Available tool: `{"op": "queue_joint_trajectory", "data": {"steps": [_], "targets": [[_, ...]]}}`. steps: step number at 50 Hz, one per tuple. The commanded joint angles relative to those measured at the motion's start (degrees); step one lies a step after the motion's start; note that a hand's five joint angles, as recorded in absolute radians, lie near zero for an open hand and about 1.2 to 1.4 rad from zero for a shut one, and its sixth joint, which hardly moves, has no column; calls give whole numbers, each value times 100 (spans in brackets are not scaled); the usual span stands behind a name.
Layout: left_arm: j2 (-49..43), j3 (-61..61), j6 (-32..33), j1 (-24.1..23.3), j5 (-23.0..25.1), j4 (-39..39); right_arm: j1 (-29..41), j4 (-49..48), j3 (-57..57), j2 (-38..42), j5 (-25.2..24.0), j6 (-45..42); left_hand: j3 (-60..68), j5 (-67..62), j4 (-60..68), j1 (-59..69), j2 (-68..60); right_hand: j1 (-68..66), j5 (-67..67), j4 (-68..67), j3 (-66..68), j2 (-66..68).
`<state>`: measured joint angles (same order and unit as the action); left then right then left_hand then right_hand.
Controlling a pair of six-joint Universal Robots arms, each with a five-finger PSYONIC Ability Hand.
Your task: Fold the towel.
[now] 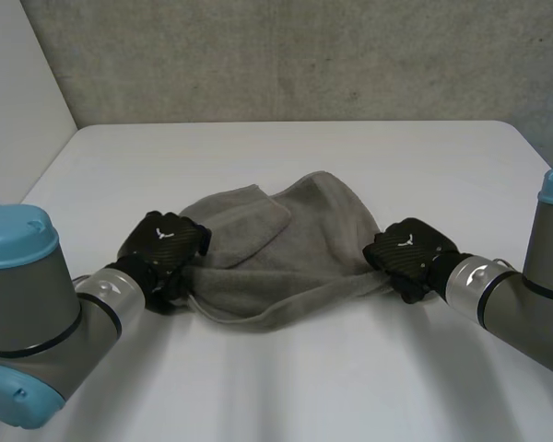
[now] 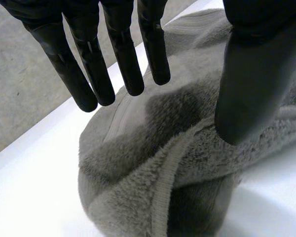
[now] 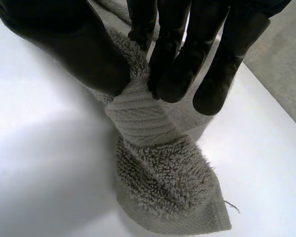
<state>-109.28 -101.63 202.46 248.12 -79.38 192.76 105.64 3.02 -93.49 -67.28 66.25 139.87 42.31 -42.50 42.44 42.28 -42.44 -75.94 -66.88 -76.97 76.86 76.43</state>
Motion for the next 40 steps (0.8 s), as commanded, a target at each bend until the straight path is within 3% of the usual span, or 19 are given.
{"op": "queue_joint_trajectory", "data": {"steps": [1, 3, 9, 20, 28, 40], "targets": [[-103, -41, 4, 210, -139, -2, -131, -153, -11, -31, 371, 313, 3, 1015, -10, 7, 9, 748, 843, 852, -840, -798], [-103, -137, -5, 254, -147, -46, -131, -118, -11, -31, 441, 313, 154, 864, 141, 158, -142, 1853, 1947, 1956, -1945, -1902], [-50, -313, 4, 246, -156, -46, -158, -22, 59, -57, 486, 357, 138, 881, 125, 141, -125, 2900, 2995, 3003, -2992, -2949], [-103, -410, -5, 263, -165, -19, -640, 1024, 560, -92, 302, 383, 155, 864, 142, 158, -142, 3591, 3685, 3694, -3683, -3640], [-15, -603, 4, 219, -393, -28, -984, 1042, 701, -13, -50, 410, 155, 864, 142, 158, -142, 3741, 3836, 3845, -3833, -3791], [425, -946, 4, 193, -394, -46, -949, 1060, 815, 479, -138, 410, -501, 1520, -514, -498, 514, 4213, 4308, 4317, -4305, -4263]]}}
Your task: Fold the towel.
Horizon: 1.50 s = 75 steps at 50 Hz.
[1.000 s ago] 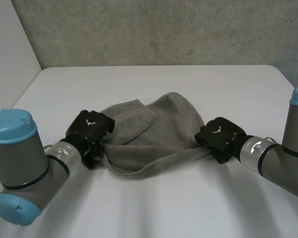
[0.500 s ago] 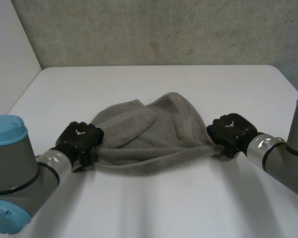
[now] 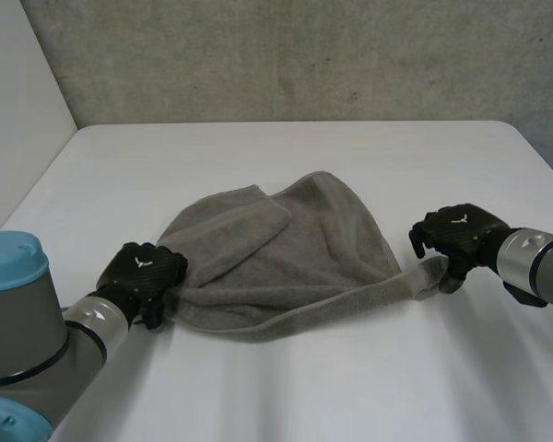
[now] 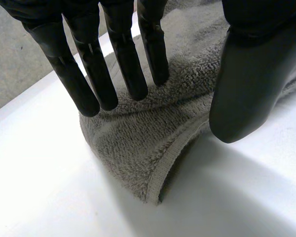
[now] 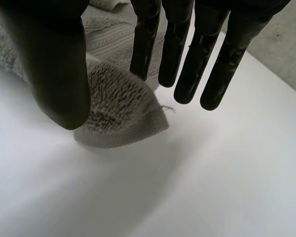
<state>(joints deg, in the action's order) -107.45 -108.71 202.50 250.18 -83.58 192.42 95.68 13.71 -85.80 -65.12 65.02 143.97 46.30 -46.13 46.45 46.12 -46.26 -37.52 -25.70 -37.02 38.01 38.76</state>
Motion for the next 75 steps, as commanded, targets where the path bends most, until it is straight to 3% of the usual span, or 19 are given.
{"op": "queue_joint_trajectory", "data": {"steps": [1, 13, 17, 35, 40, 43, 45, 48, 49, 54, 56, 64, 75], "targets": [[303, -317, -9, -13, 35, -11, 47, -26, 63, 281, -16, 0, -1117, 2100, -1132, -1098, 1113, 422, 239, 372, -471, -546], [348, -546, -9, 233, 35, 94, 56, -61, 89, 290, -192, 281, -1204, 2187, -1218, -1185, 1199, 338, 156, 288, -387, -462], [129, -520, -9, 365, 26, 304, 56, -61, 72, 307, -244, 325, -1120, 2103, -1134, -1101, 1115, -450, -633, -500, 401, 326], [-514, -63, 0, 409, 18, 674, 47, -228, -16, 316, -245, 334, -648, 1632, -663, -630, 644, -1226, -1409, -1276, 1177, 1102], [-628, 51, 97, 400, 18, 683, 47, -316, -34, 316, -245, 343, 8, 976, -7, 26, -12, -1966, -2149, -2016, 1917, 1842], [-689, 78, 272, 391, 18, 701, 56, -325, -34, 325, -236, 343, 697, 286, 683, 716, -701, -2925, -3108, -2975, 2876, 2801], [-716, 104, 465, 391, 18, 709, 56, -316, -8, 412, -236, 351, 1701, -718, 1686, 1720, -1705, -4241, -4424, -4291, 4192, 4117], [-707, 130, 519, 400, 18, 709, 56, -307, 37, 474, -227, 378, 2531, -1548, 2516, 2549, -2535, -4248, -4430, -4298, 4199, 4124], [-672, 183, 553, 409, 0, 709, 56, -290, 71, 500, -218, 404, 3361, -2378, 3347, 3380, -3365, -4248, -4430, -4298, 4199, 4124], [-540, 412, 545, 400, -44, 701, 64, -281, 142, 430, -227, 483, 3370, -2387, 3355, 3388, -3374, -4248, -4430, -4298, 4199, 4124], [-373, 491, 527, 418, -53, 657, 64, -281, 151, 307, -253, 536, 3370, -2387, 3355, 3388, -3374, -4248, -4430, -4298, 4199, 4124], [1277, 1131, 440, 602, 0, 648, 12, -483, 484, -1747, -447, 1335, 3370, -2387, 3355, 3388, -3374, -4248, -4430, -4298, 4199, 4124], [2167, 2011, 35, 541, 44, 419, -76, -175, 1337, -2962, -376, 1512, 3370, -2387, 3355, 3388, -3374, -4248, -4430, -4298, 4199, 4124]]}}
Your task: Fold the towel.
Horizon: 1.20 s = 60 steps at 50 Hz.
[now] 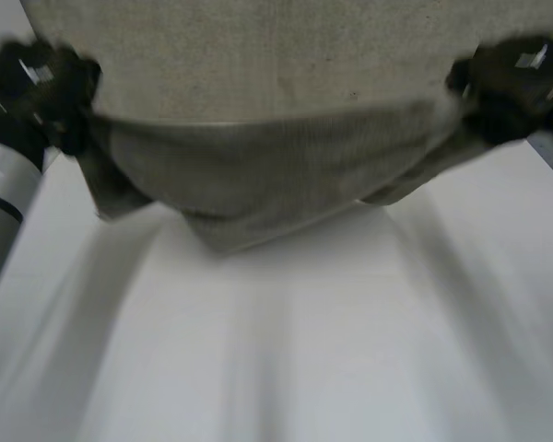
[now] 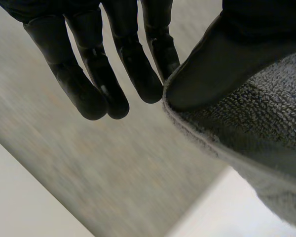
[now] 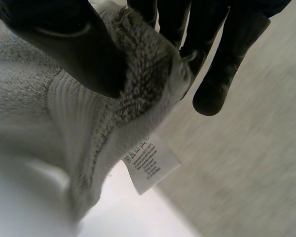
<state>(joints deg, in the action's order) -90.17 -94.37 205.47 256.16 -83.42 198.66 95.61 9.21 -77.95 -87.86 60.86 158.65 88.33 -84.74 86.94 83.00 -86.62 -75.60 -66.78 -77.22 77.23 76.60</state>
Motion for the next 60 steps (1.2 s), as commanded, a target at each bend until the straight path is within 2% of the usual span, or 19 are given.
{"op": "queue_joint_trajectory", "data": {"steps": [1, 5, 11, 13, 16, 21, 24, 30, 32, 33, 34, 35, 37, 38, 40, 47, 52, 54, 60], "targets": [[447, 708, -271, -40, 28, -318, -191, 422, 709, -741, 31, 26, -833, 1474, -694, -300, 662, -440, -322, -278, 277, 340], [246, 1077, -271, -49, 28, -696, -526, 801, 1070, -567, 5, -140, -833, 1474, -694, -300, 662, -440, -322, -278, 277, 340], [-590, 1403, -227, -84, 37, -1031, -271, 1188, 1441, 199, 119, -800, -833, 1474, -694, -300, 662, -440, -322, -278, 277, 340], [-1158, 1648, -218, -84, 37, -1197, 9, 1276, 1642, 741, 363, -1238, -833, 1474, -694, -300, 662, -440, -322, -278, 277, 340], [-1469, 1772, -201, -102, 45, -1242, 107, 1268, 1704, 1008, 558, -1424, -833, 1474, -694, -300, 662, -440, -322, -278, 277, 340], [-2740, 2561, 211, -198, 45, -1260, 448, 961, 1914, 2209, 1137, -2257, -833, 1474, -694, -300, 662, -440, -322, -278, 277, 340], [-3042, 2801, 371, -216, 54, -1242, 573, 775, 1994, 2493, 1217, -2488, -833, 1474, -694, -300, 662, -440, -322, -278, 277, 340], [-3806, 3847, 538, -269, 116, -961, 845, -701, 2495, 3223, 1894, -2786, -833, 1474, -694, -300, 662, -440, -322, -278, 277, 340], [-3789, 4179, 319, -286, 90, -375, 906, -2047, 2601, 3214, 2201, -2708, -833, 1474, -694, -300, 662, -440, -322, -278, 277, 340], [-3789, 4181, 318, -286, 89, -372, 907, -2055, 2601, 3214, 2202, -2707, -833, 1474, -694, -300, 662, -440, -322, -278, 277, 340], [-3658, 4207, 57, -295, 72, -6, 924, -2829, 2566, 3153, 2271, -2655, -833, 1474, -694, -300, 662, -440, -322, -278, 277, 340], [-3657, 4207, 54, -295, 72, -3, 924, -2837, 2566, 3152, 2272, -2655, -833, 1474, -694, -300, 662, -440, -322, -278, 277, 340], [-3089, 4137, -610, -234, 11, 688, 898, -4158, 2260, 2847, 2342, -2427, -833, 1474, -694, -300, 662, -440, -322, -278, 277, 340], [-3086, 4137, -614, -234, 10, 692, 898, -4164, 2258, 2845, 2342, -2426, -833, 1474, -694, -300, 662, -440, -322, -278, 277, 340], [-2561, 3918, -1252, -155, -51, 1129, 880, -4673, 1890, 2303, 2343, -2181, -833, 1474, -694, -300, 662, -440, -322, -278, 277, 340], [-2067, 3374, -1791, 47, 115, 1211, 880, -3979, 1423, 1904, 2255, -1714, -833, 1474, -694, -300, 662, -440, -322, -278, 277, 340], [-2005, 2625, -1774, 56, 459, 1034, 828, -2811, 1045, 1860, 2026, -1609, -833, 1474, -694, -300, 662, -440, -322, -278, 277, 340], [-1926, 1987, -1722, 48, 799, 842, 810, -2119, 678, 1799, 1773, -1609, -833, 1474, -694, -300, 662, -440, -322, -278, 277, 340], [-1899, 955, -1326, 56, 1258, 577, 740, -1466, -133, 1746, 1446, -1618, -833, 1474, -694, -300, 662, -440, -322, -278, 277, 340]]}}
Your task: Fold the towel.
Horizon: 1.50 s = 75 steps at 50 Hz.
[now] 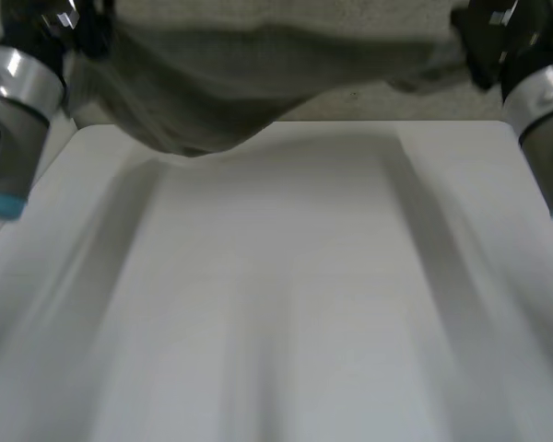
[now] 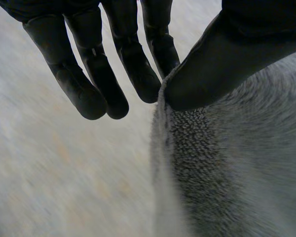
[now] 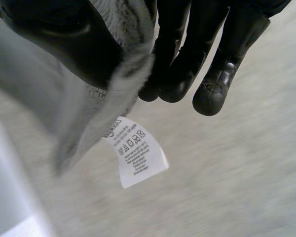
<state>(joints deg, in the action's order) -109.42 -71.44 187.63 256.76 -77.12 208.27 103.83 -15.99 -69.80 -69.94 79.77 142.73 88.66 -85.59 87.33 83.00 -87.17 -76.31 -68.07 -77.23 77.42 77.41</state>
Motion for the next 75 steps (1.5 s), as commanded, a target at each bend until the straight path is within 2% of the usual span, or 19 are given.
{"op": "queue_joint_trajectory", "data": {"steps": [1, 10, 13, 20, 21, 22, 23, 24, 33, 39, 41, 42, 43, 45, 49, 54, 72, 74, 75], "targets": [[26, -1677, 728, 5, 724, -453, -117, 1176, -1217, -46, -497, -26, -866, 1559, -733, -300, 717, -369, -193, -277, 258, 259], [-18, -3401, 2934, 111, 769, -866, -451, 1230, -2669, -20, -743, -219, -866, 1559, -733, -300, 717, -369, -193, -277, 258, 259], [-36, -3648, 3305, 93, 751, -981, -565, 1248, -2863, -20, -805, -255, -866, 1559, -733, -300, 717, -369, -193, -277, 258, 259], [-71, -3781, 3333, -38, 733, -1034, -601, 1300, -2995, -29, -840, -264, -866, 1559, -733, -300, 717, -369, -193, -277, 258, 259], [-71, -3781, 3324, -65, 725, -1034, -592, 1318, -2995, -29, -841, -264, -866, 1559, -733, -300, 717, 608, 783, 700, -719, -718], [-71, -3781, 3324, -65, 724, -1034, -592, 1318, -2995, -29, -841, -264, -866, 1559, -733, -300, 717, 618, 793, 710, -728, -728], [-62, -3781, 3324, -65, 724, -1025, -601, 1344, -3013, -37, -849, -255, -866, 1559, -733, -300, 717, 2233, 2409, 2325, -2344, -2343], [-62, -3781, 3324, -65, 724, -1017, -610, 1353, -3030, -46, -867, -237, -866, 1559, -733, -300, 717, 2998, 3174, 3091, -3109, -3109], [-62, -3746, 3306, -48, 716, -981, -601, 1283, -3136, -29, -902, -211, -866, 1559, -733, -300, 717, 3830, 4006, 3922, -3941, -3941], [-71, -3710, 3209, -12, 716, -946, -601, 1160, -3189, 59, -884, -220, -866, 1559, -733, -300, 717, 3158, 3333, 3250, -3268, -3268], [-97, -3693, 3174, 23, 716, -885, -610, 1072, -3180, 120, -876, -185, -866, 1559, -733, -300, 717, 934, 1109, 1026, -1045, -1044], [-98, -3693, 3174, 23, 716, -885, -610, 1072, -3180, 121, -876, -185, -866, 1559, -733, -300, 717, 921, 1096, 1013, -1031, -1031], [-167, -3684, 3166, 49, 716, -824, -618, 985, -3180, 121, -876, -158, -866, 1559, -733, -300, 717, -356, -180, -264, 245, 246], [-264, -3667, 3174, 49, 716, -753, -627, 897, -3180, 121, -867, -132, -866, 1559, -733, -300, 717, -369, -193, -277, 258, 259], [-422, -3631, 3174, 75, 593, -577, -767, 755, -3171, -2, -797, -27, -3163, 3855, -3029, -2597, 3013, -369, -193, -277, 258, 259], [-519, -3605, 3183, 111, 365, -577, -935, 755, -3153, -2, -805, -18, -4361, 5053, -4227, -3795, 4211, -369, -193, -277, 258, 259], [-722, -3455, 3280, 312, -242, -305, -1260, 703, -3092, -196, -665, -26, -4413, 5106, -4280, -3848, 4264, -369, -193, -277, 258, 259], [-695, -3456, 3280, 357, -242, -313, -1269, 703, -3092, -205, -656, -26, -4262, 4954, -4128, -3696, 4112, -369, -193, -277, 258, 259], [-669, -3464, 3271, 400, -242, -313, -1269, 711, -3092, -213, -656, -26, -3579, 4271, -3445, -3013, 3429, -369, -193, -277, 258, 259]]}}
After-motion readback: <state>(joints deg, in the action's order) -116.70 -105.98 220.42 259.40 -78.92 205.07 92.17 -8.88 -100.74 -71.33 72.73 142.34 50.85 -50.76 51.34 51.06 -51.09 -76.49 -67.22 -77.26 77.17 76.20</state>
